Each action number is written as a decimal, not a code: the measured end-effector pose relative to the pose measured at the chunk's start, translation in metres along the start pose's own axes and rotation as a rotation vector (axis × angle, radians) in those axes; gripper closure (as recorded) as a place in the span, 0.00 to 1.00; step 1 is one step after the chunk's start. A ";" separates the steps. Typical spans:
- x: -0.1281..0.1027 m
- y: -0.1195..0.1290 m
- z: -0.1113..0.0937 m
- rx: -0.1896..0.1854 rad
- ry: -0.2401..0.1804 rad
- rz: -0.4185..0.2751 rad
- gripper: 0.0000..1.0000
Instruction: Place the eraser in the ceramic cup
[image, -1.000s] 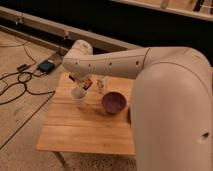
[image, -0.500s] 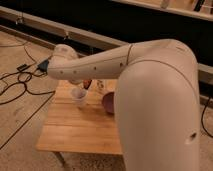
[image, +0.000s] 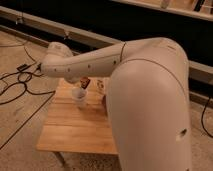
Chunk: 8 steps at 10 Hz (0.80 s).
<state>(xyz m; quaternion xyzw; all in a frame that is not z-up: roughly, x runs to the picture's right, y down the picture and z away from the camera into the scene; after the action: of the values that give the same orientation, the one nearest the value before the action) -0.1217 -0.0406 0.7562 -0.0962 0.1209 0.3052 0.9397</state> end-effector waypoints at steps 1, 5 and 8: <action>-0.001 0.001 -0.001 -0.033 -0.002 0.039 1.00; -0.001 0.019 -0.014 -0.231 0.019 0.173 1.00; -0.004 0.046 -0.029 -0.450 0.073 0.323 1.00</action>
<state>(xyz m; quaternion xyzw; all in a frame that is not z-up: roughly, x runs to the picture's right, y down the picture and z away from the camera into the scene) -0.1572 -0.0142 0.7245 -0.2930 0.0977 0.4667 0.8287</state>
